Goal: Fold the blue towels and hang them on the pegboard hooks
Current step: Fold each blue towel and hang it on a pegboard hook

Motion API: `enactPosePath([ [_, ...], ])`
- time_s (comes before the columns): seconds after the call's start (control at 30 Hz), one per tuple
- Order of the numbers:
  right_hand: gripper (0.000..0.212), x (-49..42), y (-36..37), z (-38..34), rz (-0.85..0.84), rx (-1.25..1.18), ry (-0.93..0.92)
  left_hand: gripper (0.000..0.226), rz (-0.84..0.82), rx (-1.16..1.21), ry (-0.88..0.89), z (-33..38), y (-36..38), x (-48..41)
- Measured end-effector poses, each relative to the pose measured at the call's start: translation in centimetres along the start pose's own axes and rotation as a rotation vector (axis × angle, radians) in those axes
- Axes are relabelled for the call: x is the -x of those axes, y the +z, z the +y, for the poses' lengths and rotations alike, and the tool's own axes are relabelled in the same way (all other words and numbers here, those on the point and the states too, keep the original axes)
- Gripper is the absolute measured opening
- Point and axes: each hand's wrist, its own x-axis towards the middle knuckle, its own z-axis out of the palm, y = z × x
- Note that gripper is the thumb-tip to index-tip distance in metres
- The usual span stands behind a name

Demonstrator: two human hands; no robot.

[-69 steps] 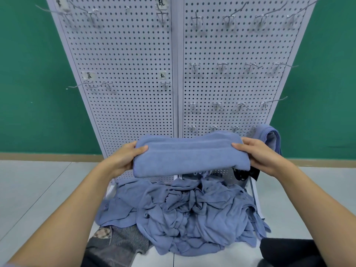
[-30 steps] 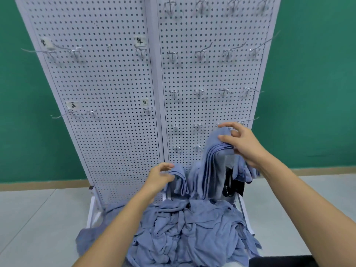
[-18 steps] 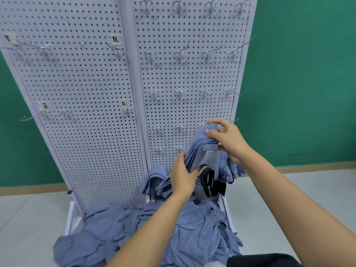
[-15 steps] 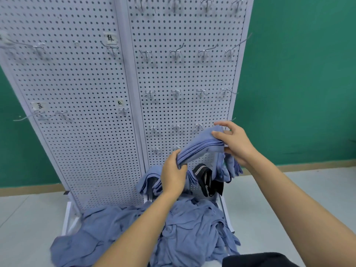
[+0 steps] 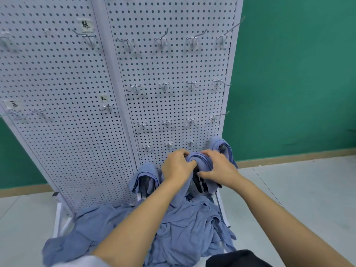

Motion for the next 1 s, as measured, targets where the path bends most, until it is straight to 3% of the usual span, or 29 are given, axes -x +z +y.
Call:
enactPosePath([
  [0.07, 0.049, -0.4, 0.1, 0.4, 0.133, 0.095, 0.025, 0.014, -0.065, 0.036, 0.019, 0.1, 0.9, -0.6],
  [0.2, 0.041, -1.7, -0.4, 1.1, 0.268, 0.046, 0.039, 0.027, -0.186, 0.029, 0.061, -0.7, 2.8, -1.9],
  [0.4, 0.036, -6.5, -1.7, 0.6, 0.382, -0.055, 0.036, 0.024, -0.002, 0.243, 0.06, 0.0, 4.7, -6.2],
  [0.83, 0.039, -11.3, 4.5, 4.7, 0.263, -0.194, 0.111, 0.039, 0.046, 0.468, -0.027, -3.7, 11.0, -9.7],
  [0.93, 0.031, -10.8, 5.5, 5.3, 0.245, -0.162, 0.154, 0.048, 0.056, 0.334, -0.072, -5.1, 12.1, -8.8],
  [1.0, 0.029, -10.5, 6.0, 5.5, 0.2, -0.017, 0.212, 0.042, 0.075, 0.259, -0.109, -5.9, 13.0, -8.2],
])
